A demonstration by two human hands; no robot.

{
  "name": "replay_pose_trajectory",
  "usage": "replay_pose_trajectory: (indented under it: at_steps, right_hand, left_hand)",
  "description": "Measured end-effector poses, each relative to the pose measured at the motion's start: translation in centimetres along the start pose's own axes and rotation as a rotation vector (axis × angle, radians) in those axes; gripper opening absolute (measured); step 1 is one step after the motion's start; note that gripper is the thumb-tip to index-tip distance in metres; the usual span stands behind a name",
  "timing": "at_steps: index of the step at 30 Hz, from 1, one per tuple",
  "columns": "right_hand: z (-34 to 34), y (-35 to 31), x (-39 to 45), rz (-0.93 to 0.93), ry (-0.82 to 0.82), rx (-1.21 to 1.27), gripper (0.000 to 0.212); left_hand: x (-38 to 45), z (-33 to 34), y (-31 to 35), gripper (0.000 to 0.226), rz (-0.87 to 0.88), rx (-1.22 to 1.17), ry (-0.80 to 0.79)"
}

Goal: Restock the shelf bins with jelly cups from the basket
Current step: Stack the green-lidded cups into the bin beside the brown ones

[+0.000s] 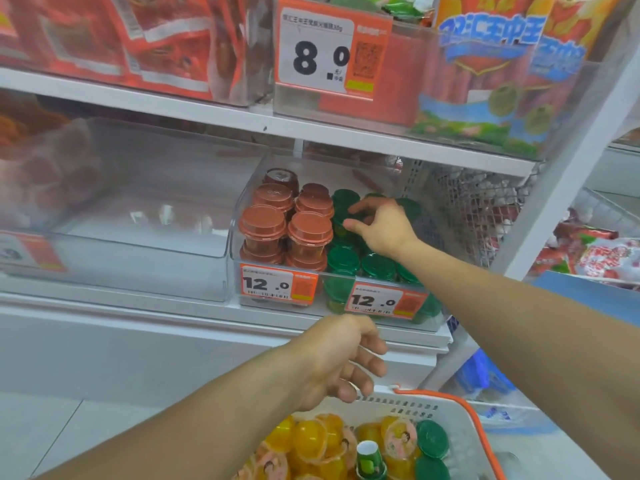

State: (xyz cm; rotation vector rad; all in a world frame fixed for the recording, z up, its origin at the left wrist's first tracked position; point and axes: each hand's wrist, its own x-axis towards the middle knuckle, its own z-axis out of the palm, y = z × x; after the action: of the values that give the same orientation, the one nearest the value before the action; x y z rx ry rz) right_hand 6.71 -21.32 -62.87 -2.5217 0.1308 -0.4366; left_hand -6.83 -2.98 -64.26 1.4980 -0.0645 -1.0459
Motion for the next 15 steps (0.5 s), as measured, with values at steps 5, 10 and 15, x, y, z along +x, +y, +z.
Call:
replay_pose_trajectory:
  at_steps: [5,10,15]
  right_hand:
    - [-0.2,-0.3,-0.3,-0.012,-0.038,-0.065,0.028]
    - [-0.6,-0.7,-0.9,-0.02,-0.017,-0.124,0.03]
    - [-3.5,-2.6,-6.5,-0.136,0.282,0.071,0.01]
  left_hand:
    - [-0.2,0.4,-0.3,0.025,-0.006,0.071,-0.015]
    - [0.2,0.4,-0.9,0.026,-0.035,0.138,0.023]
    - [0.8,0.4,-2.3,0.025,-0.046,0.233,0.075]
